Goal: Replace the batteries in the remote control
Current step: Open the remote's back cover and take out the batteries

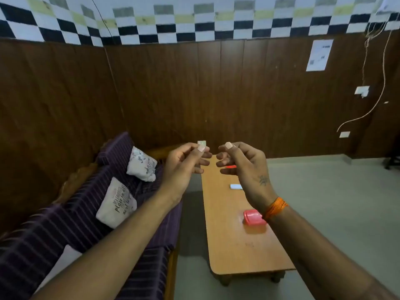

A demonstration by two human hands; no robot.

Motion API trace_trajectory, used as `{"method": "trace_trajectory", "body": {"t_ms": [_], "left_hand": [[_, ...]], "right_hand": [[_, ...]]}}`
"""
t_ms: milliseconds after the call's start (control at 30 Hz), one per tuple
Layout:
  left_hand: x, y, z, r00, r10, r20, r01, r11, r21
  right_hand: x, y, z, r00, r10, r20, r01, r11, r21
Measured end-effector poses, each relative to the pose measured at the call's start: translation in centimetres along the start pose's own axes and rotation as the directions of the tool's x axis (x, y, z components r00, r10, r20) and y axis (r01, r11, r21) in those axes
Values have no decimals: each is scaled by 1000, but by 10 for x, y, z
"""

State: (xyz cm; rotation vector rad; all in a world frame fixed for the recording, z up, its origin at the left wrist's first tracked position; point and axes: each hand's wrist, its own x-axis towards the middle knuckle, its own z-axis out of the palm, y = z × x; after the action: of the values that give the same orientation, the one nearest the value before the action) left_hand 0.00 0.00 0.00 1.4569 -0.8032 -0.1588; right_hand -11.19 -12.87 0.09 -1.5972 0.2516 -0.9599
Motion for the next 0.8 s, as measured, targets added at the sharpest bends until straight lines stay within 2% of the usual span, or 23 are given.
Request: {"method": "trace_trajectory", "body": {"t_ms": [133,467,800], "left_hand": [[44,-31,15,999,-39,-15,39,999,8],[175,-104,62,990,-134,-46,133,991,-27],[263,-169,98,982,-187,-26,186,982,-29]], "right_hand": [[36,41,-4,999,44,-1,-44,997,-61],[179,128,-32,995,99,19,-98,994,-49],[261,201,-41,986,165,-11,-165,985,-54]]}}
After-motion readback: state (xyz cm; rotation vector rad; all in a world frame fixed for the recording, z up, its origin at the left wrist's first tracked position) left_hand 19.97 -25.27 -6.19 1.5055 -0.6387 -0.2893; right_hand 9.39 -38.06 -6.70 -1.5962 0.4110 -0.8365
